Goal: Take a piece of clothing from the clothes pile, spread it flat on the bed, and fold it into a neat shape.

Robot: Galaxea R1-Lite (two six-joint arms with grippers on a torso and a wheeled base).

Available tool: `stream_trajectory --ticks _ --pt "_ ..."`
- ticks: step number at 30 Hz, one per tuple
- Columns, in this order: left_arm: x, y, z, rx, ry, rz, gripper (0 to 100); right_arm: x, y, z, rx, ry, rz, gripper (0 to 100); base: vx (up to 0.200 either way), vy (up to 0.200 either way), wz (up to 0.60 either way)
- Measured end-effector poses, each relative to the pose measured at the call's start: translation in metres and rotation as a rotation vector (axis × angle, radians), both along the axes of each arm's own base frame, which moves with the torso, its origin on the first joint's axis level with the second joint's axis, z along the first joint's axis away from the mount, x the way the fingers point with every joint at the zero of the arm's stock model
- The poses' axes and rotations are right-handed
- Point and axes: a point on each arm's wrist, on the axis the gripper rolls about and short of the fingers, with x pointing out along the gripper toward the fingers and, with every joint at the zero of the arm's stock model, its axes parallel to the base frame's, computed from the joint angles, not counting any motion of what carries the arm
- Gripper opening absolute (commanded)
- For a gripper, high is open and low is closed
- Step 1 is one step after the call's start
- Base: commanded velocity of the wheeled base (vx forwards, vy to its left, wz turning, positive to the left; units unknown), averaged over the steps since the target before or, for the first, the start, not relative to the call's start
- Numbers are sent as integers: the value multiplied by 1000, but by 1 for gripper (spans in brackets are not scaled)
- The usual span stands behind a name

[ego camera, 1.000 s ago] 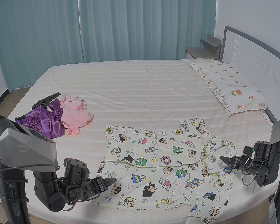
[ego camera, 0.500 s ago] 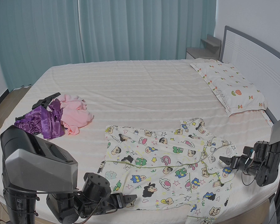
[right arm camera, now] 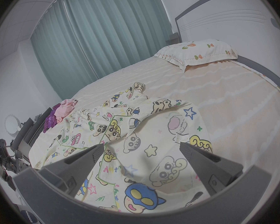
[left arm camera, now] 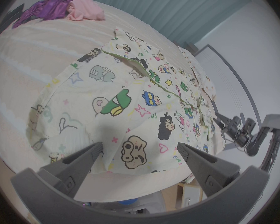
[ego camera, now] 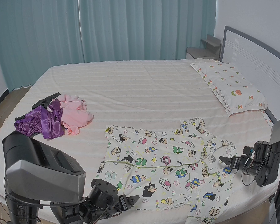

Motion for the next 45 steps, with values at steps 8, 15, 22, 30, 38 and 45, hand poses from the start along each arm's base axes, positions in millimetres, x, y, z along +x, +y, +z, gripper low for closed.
stream_trajectory --ticks 8,15,22,30,38,45 --pt "-6 9 -2 17 23 110 100 0 0 0 0 2 1 100 0 0 0" --pt "-8 11 -2 19 21 160 100 0 0 0 0 -1 1 100 0 0 0" --pt "9 8 1 -8 -35 233 100 0 0 0 0 -1 2 100 0 0 0" --pt "26 5 6 -66 -83 337 100 1 2 0 0 -1 9 100 0 0 0" --pt "50 12 11 -129 -114 409 100 2 5 1 -1 -10 17 100 0 0 0" --pt "53 19 13 -191 -81 386 100 3 6 3 -2 -17 19 100 0 0 0"
